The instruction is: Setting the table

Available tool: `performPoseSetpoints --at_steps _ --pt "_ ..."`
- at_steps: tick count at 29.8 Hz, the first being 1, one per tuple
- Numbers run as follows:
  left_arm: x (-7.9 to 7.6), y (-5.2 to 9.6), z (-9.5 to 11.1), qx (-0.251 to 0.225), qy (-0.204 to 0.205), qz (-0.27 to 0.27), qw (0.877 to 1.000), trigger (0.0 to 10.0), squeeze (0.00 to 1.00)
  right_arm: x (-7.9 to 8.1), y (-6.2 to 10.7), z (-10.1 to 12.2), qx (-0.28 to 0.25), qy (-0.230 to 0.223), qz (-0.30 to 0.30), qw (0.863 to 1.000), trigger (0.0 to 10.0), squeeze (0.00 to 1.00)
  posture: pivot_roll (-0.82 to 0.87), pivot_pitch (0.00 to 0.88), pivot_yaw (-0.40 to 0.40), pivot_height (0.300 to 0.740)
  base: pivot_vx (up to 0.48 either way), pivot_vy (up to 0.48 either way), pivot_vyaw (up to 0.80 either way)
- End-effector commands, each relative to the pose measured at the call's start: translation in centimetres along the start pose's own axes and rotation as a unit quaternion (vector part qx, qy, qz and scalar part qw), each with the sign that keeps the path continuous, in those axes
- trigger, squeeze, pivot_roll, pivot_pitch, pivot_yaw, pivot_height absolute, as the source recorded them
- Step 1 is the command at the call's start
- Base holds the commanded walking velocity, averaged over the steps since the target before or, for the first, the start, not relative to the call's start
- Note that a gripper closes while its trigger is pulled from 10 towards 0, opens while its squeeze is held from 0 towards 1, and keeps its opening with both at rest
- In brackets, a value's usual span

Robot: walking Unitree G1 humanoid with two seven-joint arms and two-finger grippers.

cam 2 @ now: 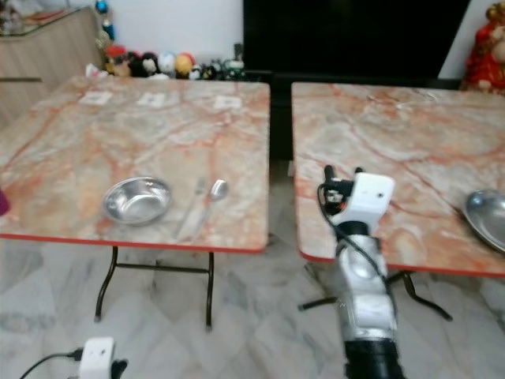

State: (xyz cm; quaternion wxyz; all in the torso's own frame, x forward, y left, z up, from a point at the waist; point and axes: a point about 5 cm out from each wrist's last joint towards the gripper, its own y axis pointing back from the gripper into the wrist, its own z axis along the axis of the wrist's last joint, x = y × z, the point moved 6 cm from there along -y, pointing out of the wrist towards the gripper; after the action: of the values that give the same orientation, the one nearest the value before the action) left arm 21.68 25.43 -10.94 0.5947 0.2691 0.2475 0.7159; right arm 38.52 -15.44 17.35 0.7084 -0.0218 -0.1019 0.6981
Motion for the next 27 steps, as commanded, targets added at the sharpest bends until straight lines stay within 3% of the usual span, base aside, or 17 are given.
performPoseSetpoints --at_steps 1,19,27 --pt "-0.5 0.1 -0.7 0.012 0.005 -0.004 1.000 10.0 0.00 -1.3 0.0 0.1 -0.001 0.008 -0.016 1.000 10.0 0.00 -0.02 0.000 -0.004 0.740 0.000 0.480 0.00" --pt "-0.3 0.3 -1.1 0.014 0.011 0.003 1.000 10.0 0.00 -0.2 -0.1 -0.1 0.000 0.010 -0.006 1.000 10.0 0.00 0.00 0.000 -0.005 0.740 0.000 0.473 0.00" --pt "-0.1 0.3 -0.9 0.008 0.005 0.005 1.000 10.0 0.00 0.1 -0.1 -0.3 0.002 0.007 -0.003 1.000 10.0 0.00 0.00 0.000 -0.004 0.740 0.000 0.041 0.00"
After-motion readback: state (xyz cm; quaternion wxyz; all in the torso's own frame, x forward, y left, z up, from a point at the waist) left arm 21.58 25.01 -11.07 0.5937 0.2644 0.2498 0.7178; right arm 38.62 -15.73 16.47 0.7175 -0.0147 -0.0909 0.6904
